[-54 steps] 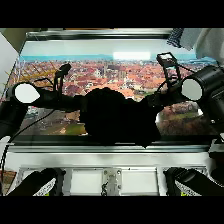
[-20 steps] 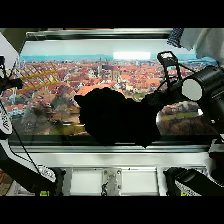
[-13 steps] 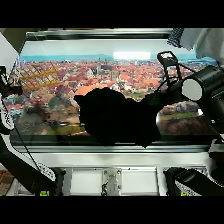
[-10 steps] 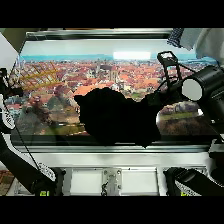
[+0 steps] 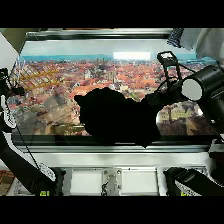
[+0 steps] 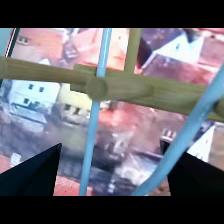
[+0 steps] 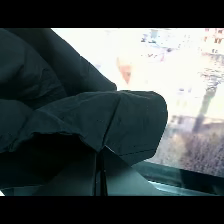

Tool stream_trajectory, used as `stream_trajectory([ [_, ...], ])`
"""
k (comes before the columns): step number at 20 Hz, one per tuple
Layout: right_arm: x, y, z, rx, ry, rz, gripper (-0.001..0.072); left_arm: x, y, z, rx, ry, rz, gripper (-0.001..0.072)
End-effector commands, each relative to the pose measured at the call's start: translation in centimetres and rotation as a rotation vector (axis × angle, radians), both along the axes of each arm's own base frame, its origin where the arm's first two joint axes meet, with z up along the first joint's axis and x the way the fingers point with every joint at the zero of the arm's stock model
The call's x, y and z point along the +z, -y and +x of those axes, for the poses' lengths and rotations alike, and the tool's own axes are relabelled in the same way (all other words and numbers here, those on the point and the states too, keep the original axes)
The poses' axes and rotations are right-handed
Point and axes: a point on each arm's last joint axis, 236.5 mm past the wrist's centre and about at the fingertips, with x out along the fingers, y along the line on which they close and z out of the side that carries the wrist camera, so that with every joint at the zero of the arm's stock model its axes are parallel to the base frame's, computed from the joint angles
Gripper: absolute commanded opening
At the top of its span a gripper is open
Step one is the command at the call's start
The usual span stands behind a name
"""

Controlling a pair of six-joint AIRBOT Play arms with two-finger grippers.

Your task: Fold the clothes and pants, and hang the long-sleeved shirts on hangers.

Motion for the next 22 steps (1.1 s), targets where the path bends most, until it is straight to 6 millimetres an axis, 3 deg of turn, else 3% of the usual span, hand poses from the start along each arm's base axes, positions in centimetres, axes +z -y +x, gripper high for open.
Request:
stream_trajectory([
  [1, 0.0, 0.0, 0.0, 0.001, -0.001, 0.0, 0.0018, 0.0, -0.1, 0.3, -0.005, 0.014, 0.004, 0.0679],
  [6, 0.0, 0.0, 0.0, 0.001, -0.001, 0.0, 0.0018, -0.1, -0.1, 0.3, 0.05, 0.044, -0.018, 0.0678],
  [7, 0.0, 0.0, 0.0, 0.001, -0.001, 0.0, 0.0018, -0.2, -0.1, 0.2, 0.052, 0.04, -0.021, 0.0551],
  [8, 0.0, 0.0, 0.0, 0.001, -0.001, 0.0, 0.0018, -0.3, 0.0, 0.1, 0.054, 0.034, -0.023, 0.038],
  [11, 0.0, 0.0, 0.0, 0.001, -0.001, 0.0, 0.0018, -0.3, 0.0, 0.1, 0.058, 0.035, -0.025, 0.0345],
  [12, 0.0, 0.0, 0.0, 0.001, -0.001, 0.0, 0.0018, -0.3, 0.0, 0.0, 0.063, 0.033, -0.028, 0.0166],
  [13, 0.0, 0.0, 0.0, 0.001, -0.001, 0.0, 0.0018, -0.4, 0.0, 0.0, 0.064, 0.032, -0.03, 0.005],
  [15, 0.0, 0.0, 0.0, 0.001, -0.001, 0.0, 0.0018, -0.4, 0.0, -0.1, 0.064, 0.031, -0.029, 0.001],
  [22, 0.0, 0.0, 0.0, 0.001, -0.001, 0.0, 0.0018, 0.2, 0.2, -0.7, 0.075, 0.009, -0.036, 0.0013],
])
